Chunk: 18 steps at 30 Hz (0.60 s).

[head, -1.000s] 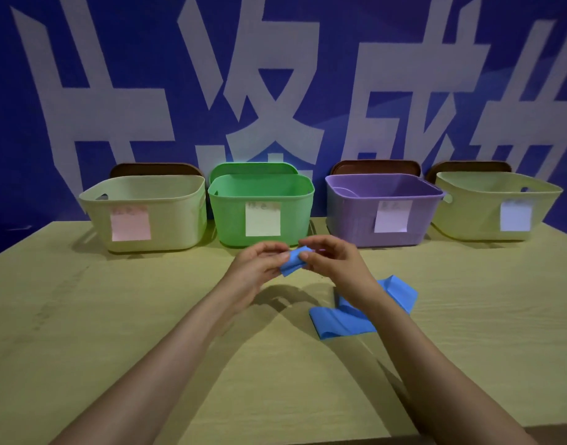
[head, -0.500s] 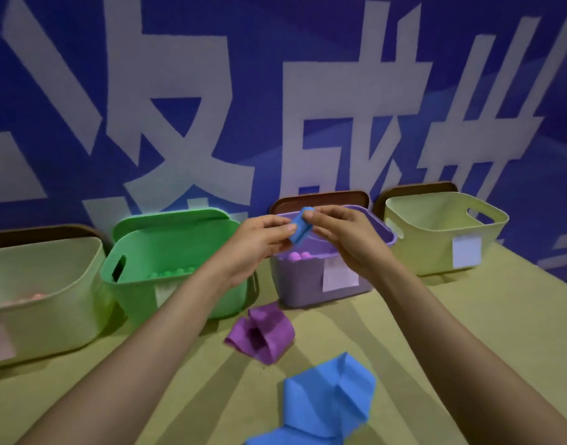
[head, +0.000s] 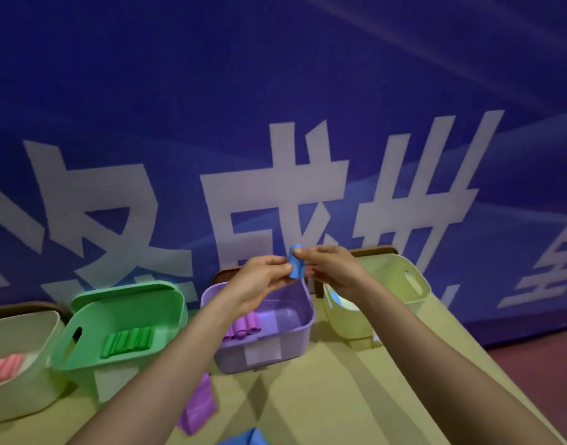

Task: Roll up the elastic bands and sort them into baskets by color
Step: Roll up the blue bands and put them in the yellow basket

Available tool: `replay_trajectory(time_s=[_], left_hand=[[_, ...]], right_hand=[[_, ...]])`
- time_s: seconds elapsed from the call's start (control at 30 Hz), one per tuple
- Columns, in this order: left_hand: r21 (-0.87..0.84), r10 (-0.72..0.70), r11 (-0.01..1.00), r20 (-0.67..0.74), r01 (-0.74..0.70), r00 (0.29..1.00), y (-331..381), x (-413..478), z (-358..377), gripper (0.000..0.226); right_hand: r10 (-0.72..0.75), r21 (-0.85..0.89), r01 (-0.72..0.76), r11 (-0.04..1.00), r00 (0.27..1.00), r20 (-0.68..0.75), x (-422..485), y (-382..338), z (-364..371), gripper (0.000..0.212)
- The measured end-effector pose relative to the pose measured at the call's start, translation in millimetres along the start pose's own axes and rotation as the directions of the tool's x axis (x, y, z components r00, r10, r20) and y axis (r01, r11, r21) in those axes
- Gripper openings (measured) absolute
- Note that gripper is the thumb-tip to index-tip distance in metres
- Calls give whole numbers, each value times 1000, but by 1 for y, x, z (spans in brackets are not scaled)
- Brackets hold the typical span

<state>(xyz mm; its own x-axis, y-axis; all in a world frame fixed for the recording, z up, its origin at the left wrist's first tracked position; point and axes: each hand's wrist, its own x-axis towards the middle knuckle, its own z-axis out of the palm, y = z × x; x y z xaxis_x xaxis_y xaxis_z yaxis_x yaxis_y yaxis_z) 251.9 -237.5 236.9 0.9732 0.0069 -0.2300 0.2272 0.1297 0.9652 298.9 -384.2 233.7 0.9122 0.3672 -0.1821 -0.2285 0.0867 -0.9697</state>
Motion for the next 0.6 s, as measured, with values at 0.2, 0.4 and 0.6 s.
replay_trajectory(time_s=[0.2, 0.4, 0.6], left_hand=[[10, -107, 994, 44, 106, 993, 4, 42, 52, 25], [43, -209, 977, 26, 208, 977, -22, 104, 82, 29], [146, -328, 934, -10, 326, 945, -55, 170, 108, 17]], right_hand=[[30, -75, -37, 997, 995, -93, 23, -7, -60, 19], [152, -121, -160, 980, 986, -73, 60, 5, -121, 30], [272, -151, -297, 943, 948, -165, 107, 31, -168, 15]])
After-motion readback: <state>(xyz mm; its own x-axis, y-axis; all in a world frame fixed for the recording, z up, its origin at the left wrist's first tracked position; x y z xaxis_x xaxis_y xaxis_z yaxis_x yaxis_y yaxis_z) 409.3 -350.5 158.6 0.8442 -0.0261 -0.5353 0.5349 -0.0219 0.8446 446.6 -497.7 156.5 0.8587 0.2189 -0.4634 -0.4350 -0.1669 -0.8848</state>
